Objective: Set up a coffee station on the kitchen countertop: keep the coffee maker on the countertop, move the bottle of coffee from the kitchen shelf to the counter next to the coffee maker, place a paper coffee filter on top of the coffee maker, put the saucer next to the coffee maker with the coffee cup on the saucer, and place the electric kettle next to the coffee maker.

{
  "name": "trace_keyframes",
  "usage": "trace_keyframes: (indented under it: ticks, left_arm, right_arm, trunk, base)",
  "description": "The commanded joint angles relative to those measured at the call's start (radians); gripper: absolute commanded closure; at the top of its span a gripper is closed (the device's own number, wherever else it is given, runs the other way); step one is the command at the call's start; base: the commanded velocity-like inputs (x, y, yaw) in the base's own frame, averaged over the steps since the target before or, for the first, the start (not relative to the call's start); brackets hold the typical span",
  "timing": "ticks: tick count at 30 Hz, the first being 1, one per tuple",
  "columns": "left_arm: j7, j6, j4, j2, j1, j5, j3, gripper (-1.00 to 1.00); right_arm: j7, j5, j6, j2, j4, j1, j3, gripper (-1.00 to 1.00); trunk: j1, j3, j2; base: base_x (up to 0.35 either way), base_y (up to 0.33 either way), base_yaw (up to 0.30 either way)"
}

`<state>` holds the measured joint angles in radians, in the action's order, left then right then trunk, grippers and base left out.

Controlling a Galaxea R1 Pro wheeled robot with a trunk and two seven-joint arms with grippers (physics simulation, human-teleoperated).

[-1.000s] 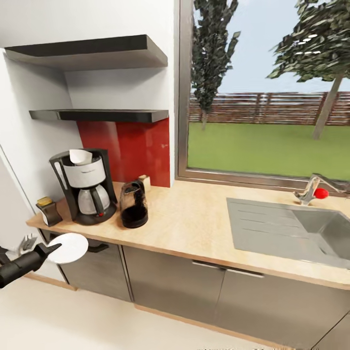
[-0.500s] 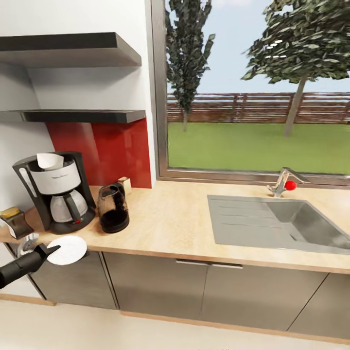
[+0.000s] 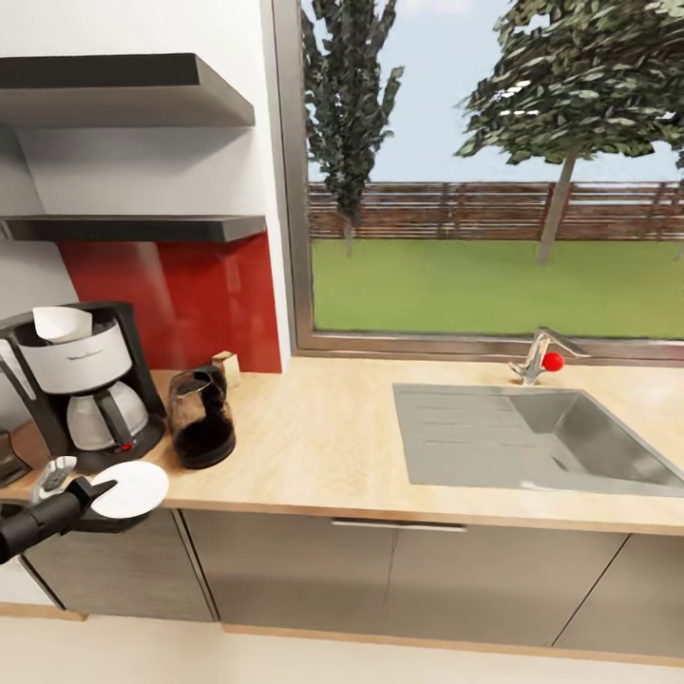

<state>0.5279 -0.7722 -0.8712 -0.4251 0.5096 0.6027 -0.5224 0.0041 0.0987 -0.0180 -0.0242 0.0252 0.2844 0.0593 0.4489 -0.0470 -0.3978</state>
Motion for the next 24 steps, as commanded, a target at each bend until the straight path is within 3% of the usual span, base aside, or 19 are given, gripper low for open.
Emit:
trace_keyframes:
  ticks: [1, 18, 21, 24]
  left_arm:
    - [0.0, -0.006, 0.0, 0.0, 0.001, -0.001, -0.002, 1.0]
    - [-0.007, -0.005, 0.012, 0.003, 0.001, -0.003, -0.001, 1.0]
    - [-0.01, -0.004, 0.019, 0.022, 0.001, -0.005, 0.0, 1.0]
    - [-0.021, -0.005, 0.019, 0.042, 0.0, -0.028, 0.001, 1.0]
  right_arm:
    - [0.0, 0.007, -0.002, 0.0, -0.001, 0.001, 0.005, -1.0]
    - [0.002, 0.007, -0.003, -0.001, -0.001, 0.001, 0.005, -1.0]
    - [0.002, 0.007, -0.003, -0.002, -0.001, 0.001, 0.005, -1.0]
    - [0.002, 0.007, -0.003, -0.002, -0.001, 0.001, 0.005, -1.0]
  trunk:
    - [0.001, -0.002, -0.002]
    - [0.001, -0.002, -0.002]
    - [0.001, -0.002, -0.002]
    - [0.001, -0.002, -0.002]
  base:
    - [0.18, 0.0, -0.001]
    - [0.078, 0.0, 0.0]
    - [0.004, 0.0, 0.0]
    - [0.0, 0.0, 0.0]
